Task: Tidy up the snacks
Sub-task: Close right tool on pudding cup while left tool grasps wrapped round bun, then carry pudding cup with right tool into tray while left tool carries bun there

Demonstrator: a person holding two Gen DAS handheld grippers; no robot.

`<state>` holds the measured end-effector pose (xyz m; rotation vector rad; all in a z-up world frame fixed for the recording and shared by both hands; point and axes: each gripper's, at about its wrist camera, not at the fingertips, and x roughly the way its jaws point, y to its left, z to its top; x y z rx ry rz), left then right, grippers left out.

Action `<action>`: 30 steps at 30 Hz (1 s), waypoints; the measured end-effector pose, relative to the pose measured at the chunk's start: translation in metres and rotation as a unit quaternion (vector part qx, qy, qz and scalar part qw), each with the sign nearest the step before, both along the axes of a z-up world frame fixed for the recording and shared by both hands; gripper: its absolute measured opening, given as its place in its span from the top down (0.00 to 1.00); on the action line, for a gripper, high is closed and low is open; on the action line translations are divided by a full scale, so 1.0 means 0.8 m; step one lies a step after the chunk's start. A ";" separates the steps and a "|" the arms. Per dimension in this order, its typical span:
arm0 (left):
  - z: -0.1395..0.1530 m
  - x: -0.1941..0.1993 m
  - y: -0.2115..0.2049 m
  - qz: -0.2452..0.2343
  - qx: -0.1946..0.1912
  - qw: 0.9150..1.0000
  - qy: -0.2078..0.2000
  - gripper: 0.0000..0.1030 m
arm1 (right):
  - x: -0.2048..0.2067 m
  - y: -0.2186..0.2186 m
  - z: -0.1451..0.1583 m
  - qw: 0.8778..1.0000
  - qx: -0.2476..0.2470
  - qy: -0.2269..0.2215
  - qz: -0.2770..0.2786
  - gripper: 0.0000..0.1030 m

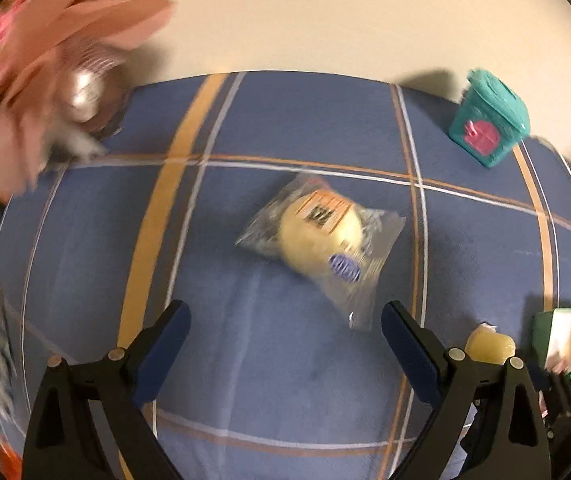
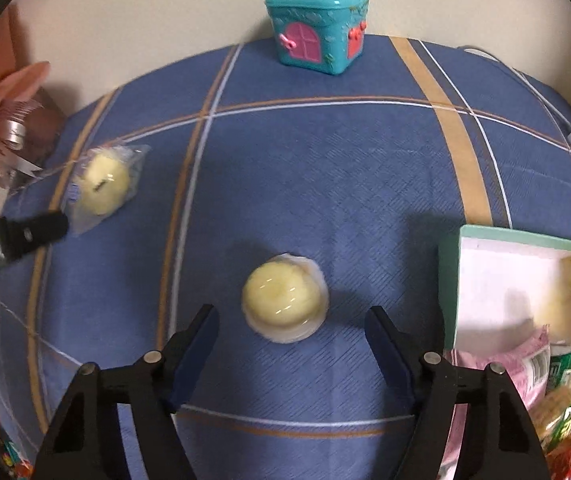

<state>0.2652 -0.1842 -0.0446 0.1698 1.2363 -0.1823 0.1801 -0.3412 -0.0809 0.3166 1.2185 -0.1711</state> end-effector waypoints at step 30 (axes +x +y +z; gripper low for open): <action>-0.039 0.041 -0.004 -0.030 -0.089 0.994 0.053 0.38 | 0.003 0.003 -0.003 0.998 -0.040 0.006 0.046 0.53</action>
